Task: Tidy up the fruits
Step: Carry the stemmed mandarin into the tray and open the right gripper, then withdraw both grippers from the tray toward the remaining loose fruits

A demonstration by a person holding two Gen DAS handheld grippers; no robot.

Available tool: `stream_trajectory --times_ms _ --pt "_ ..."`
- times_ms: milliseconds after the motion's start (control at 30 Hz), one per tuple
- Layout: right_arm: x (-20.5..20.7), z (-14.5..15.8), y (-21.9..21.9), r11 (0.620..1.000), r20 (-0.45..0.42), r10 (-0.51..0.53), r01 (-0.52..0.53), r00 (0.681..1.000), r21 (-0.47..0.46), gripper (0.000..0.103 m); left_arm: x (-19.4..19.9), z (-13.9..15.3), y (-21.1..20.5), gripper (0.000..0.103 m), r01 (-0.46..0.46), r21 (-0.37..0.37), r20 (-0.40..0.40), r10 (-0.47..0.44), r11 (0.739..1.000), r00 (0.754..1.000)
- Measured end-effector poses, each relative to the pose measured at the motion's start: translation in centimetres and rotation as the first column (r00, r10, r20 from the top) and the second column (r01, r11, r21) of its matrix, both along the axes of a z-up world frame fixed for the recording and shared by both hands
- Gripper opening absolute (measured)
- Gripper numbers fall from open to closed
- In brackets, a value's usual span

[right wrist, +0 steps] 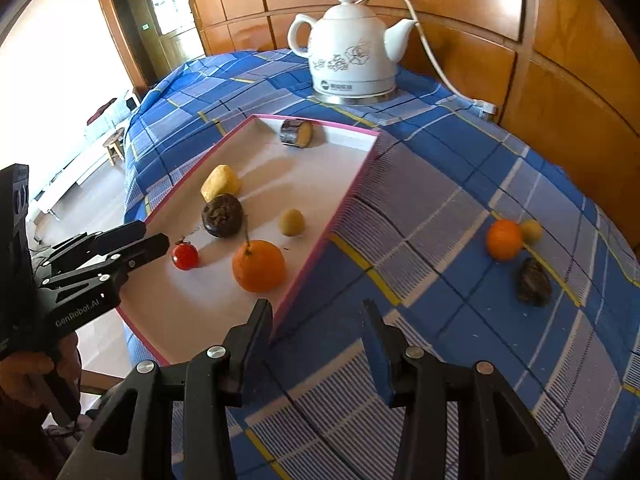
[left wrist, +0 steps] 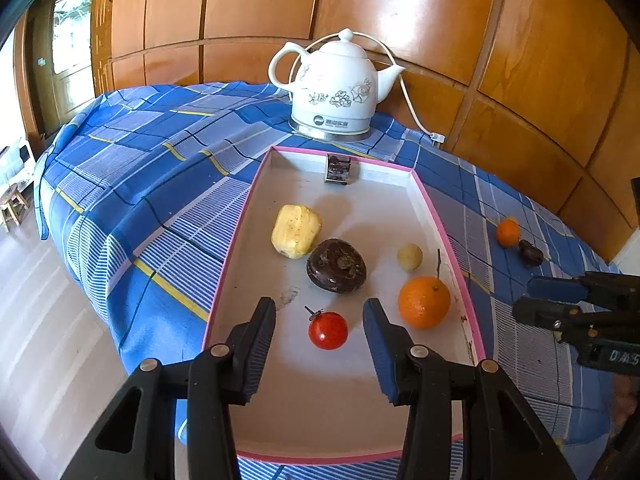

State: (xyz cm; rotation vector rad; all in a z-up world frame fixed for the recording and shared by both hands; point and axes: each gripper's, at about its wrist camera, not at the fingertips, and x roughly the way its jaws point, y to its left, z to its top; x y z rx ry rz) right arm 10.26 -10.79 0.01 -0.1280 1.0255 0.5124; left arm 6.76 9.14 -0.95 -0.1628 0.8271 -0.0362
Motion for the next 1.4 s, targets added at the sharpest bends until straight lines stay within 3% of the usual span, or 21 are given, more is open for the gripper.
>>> stream_trajectory --times_ms 533,867,1100,1233,1300,1400 --pt "0.1 0.6 -6.9 0.991 0.030 -0.113 0.115 0.993 -0.066 0.045 -0.4 0.7 -1.9 0.046 0.052 0.021 0.013 -0.053 0.998 0.999" --pt "0.8 0.7 -14.4 0.959 0.052 -0.249 0.253 0.967 -0.128 0.045 -0.4 1.1 -3.7 0.046 0.100 0.043 0.014 -0.100 0.994 0.995" --pt "1.8 0.0 -20.8 0.904 0.068 -0.394 0.400 0.917 -0.153 0.045 -0.4 1.7 -5.6 0.046 0.152 0.071 0.019 -0.154 0.986 0.988" --pt "1.9 -1.4 -24.8 0.845 0.033 -0.525 0.526 0.850 -0.095 0.045 -0.2 2.7 -7.3 0.046 0.202 0.086 0.031 -0.205 0.976 0.978" --pt "2.2 -2.1 -26.2 0.806 -0.006 -0.584 0.580 0.812 -0.117 0.045 -0.1 3.3 -8.4 0.046 0.231 0.095 0.044 -0.236 0.968 0.971" --pt "2.3 -2.1 -27.3 0.786 -0.011 -0.614 0.609 0.789 -0.107 0.045 0.6 4.1 -10.3 0.046 0.275 0.101 0.056 -0.282 0.956 0.958"
